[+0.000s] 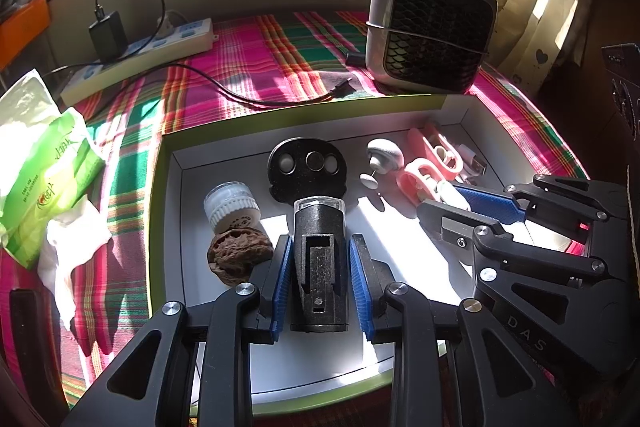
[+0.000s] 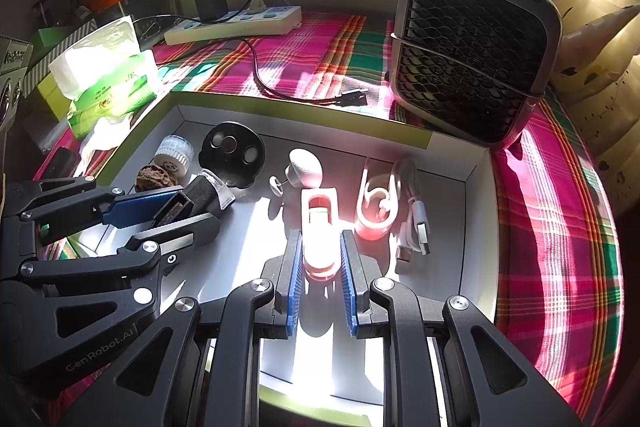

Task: Organize objects
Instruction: 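Open the left tool to stand the black cylinder in the box, then open the right tool to release the pink holder in the box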

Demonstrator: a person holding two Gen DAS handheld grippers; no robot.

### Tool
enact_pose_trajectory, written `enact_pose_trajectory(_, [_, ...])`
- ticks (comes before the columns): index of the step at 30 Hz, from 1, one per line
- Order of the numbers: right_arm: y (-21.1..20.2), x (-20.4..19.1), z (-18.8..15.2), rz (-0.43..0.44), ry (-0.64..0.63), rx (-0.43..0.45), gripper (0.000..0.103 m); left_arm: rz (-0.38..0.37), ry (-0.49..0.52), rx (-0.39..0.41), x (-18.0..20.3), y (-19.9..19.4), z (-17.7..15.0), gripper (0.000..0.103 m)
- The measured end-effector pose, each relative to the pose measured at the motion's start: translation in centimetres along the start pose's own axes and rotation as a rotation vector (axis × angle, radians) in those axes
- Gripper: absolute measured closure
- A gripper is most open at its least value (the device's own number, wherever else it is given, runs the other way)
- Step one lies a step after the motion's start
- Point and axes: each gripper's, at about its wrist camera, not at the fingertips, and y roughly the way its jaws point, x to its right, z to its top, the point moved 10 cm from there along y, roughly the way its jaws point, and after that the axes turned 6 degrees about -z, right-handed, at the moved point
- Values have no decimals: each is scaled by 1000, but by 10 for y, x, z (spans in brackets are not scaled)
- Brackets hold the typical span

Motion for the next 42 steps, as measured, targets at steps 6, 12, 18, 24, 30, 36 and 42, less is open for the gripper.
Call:
enact_pose_trajectory(6, [0,2,0,-2,1,1,82,11,-2,1,-2,0,0,71])
enact_pose_trajectory(12, [-1,3,0,-2,10,4,74,18,-4,3,-4,-1,-1,69])
enact_pose_trajectory(18, [-3,2,0,-2,14,9,73,20,-7,2,-4,-2,-2,67])
enact_pose_trajectory(24, [-7,2,0,2,19,17,68,23,-13,0,-4,-3,-3,66])
enact_pose_trajectory(30, [-9,3,-3,-3,28,16,66,20,-15,7,-3,-7,-3,65])
enact_pose_trajectory(36, [-14,4,-3,1,41,24,66,26,-27,20,-5,-12,-4,65])
enact_pose_trajectory(42, [-22,5,-4,4,51,38,66,22,-25,43,-1,-21,-5,64])
